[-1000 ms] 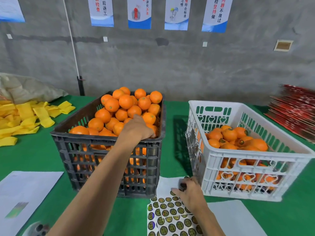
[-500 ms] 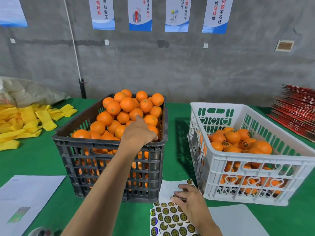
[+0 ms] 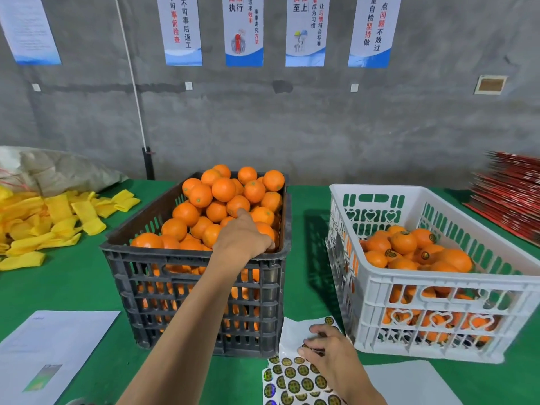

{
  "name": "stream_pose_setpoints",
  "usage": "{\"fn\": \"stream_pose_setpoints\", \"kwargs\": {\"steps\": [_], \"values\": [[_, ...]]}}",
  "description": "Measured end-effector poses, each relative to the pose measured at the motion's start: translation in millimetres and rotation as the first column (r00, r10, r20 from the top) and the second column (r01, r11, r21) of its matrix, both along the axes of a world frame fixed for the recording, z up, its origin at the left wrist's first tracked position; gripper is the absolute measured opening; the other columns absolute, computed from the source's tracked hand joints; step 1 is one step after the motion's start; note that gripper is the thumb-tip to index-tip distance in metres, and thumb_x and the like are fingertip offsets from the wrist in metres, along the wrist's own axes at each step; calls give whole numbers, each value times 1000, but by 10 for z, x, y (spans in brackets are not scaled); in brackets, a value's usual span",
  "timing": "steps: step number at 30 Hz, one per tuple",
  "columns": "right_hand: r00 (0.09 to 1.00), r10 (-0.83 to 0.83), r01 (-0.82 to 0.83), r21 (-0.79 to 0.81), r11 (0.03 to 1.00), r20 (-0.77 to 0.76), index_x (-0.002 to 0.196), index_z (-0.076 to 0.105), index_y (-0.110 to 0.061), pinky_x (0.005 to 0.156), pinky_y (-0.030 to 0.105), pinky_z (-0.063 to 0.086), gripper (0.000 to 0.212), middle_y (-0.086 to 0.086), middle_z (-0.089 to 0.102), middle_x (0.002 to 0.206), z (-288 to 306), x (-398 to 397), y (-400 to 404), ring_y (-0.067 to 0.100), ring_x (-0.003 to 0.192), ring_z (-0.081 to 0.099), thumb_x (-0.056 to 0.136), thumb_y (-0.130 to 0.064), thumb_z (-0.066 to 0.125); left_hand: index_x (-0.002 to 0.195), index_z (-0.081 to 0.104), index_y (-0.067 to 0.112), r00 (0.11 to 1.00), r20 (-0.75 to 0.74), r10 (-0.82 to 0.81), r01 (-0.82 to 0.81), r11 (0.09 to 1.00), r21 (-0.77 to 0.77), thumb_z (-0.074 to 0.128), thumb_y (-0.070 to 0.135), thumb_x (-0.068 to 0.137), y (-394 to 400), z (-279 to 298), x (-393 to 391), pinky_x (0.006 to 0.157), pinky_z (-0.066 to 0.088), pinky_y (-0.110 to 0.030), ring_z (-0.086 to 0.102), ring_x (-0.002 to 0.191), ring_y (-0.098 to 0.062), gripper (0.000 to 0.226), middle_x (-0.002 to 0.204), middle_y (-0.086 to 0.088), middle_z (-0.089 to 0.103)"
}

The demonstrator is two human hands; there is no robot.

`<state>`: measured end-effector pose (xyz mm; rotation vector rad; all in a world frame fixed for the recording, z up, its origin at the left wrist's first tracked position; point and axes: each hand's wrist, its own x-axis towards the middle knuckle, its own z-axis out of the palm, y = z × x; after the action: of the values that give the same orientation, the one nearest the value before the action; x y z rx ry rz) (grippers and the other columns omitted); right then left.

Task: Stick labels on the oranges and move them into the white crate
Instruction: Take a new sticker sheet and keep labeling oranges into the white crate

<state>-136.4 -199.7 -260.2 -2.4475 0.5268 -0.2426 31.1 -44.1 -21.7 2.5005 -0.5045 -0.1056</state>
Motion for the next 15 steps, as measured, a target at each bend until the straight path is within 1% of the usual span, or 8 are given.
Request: {"fn": "stream_pose_setpoints", "kwargs": {"steps": [2, 3, 6, 8, 9, 11, 13, 15], "values": [[1000, -5, 5, -15, 1000, 14, 110, 80, -34, 109, 10, 30, 29, -24, 53, 137, -2, -16, 22, -5, 117, 50, 91, -52, 68, 158, 15, 12, 1000, 25, 5, -5, 1000, -3, 78, 39, 81, 8, -13, 7, 54, 42, -31, 53, 70, -18, 103, 87, 3, 51], [1000, -6, 7, -22, 1000, 25, 110, 80, -34, 109, 11, 31, 28, -23, 54, 138, -2, -25, 30, -5, 119, 50, 92, -51, 66, 157, 17, 11, 999, 39, 8, -8, 1000, -4, 77, 39, 82, 11, -18, 10, 50, 41, -30, 51, 66, -16, 101, 83, 4, 50], [999, -12, 14, -61, 998, 32, 117, 77, -35, 112, 13, 30, 32, -20, 56, 142, 5, -37, 43, -2, 124, 50, 97, -50, 58, 156, 17, 9, 999, 34, 10, -10, 1000, -3, 77, 41, 82, 16, -16, 5, 48, 38, -30, 51, 67, -15, 101, 85, 1, 50], [1000, 0, 1, -76, 997, 18, 124, 74, -35, 112, 12, 28, 37, -19, 54, 146, 31, -33, 45, -3, 128, 49, 98, -52, 54, 158, 14, 9, 1000, 24, 6, -6, 1000, -7, 77, 42, 82, 16, -7, 0, 49, 39, -30, 50, 66, -16, 103, 93, -2, 55], [1000, 4, -4, -72, 997, 4, 127, 72, -33, 113, 11, 27, 40, -18, 53, 147, 45, -30, 39, -3, 130, 48, 97, -55, 54, 158, 14, 9, 1000, 20, 7, -6, 1000, -7, 77, 42, 82, 15, -5, 0, 50, 39, -30, 49, 66, -16, 103, 95, -3, 56], [1000, 19, -19, -58, 998, -16, 131, 70, -29, 113, 10, 23, 52, -18, 51, 148, 63, -34, 25, -4, 132, 45, 93, -61, 59, 156, 17, 9, 1000, 8, 7, -7, 1000, -13, 77, 41, 82, 16, 3, 1, 51, 41, -31, 49, 66, -16, 100, 92, -2, 55], [1000, 20, -21, -33, 999, -21, 132, 69, -27, 112, 9, 22, 60, -19, 50, 147, 60, -54, 9, -4, 131, 45, 88, -66, 63, 155, 18, 8, 1000, 2, 8, -8, 1000, -15, 78, 41, 82, 15, 6, -2, 51, 40, -32, 50, 67, -17, 100, 96, -3, 56], [1000, 9, -10, -22, 1000, -22, 131, 70, -26, 104, 1, 19, 59, -21, 48, 146, 62, -71, 8, -6, 125, 47, 86, -65, 66, 154, 20, 8, 1000, 15, 7, -7, 1000, -11, 78, 41, 82, 12, 6, -7, 50, 41, -32, 51, 67, -17, 98, 88, -2, 53]]}}
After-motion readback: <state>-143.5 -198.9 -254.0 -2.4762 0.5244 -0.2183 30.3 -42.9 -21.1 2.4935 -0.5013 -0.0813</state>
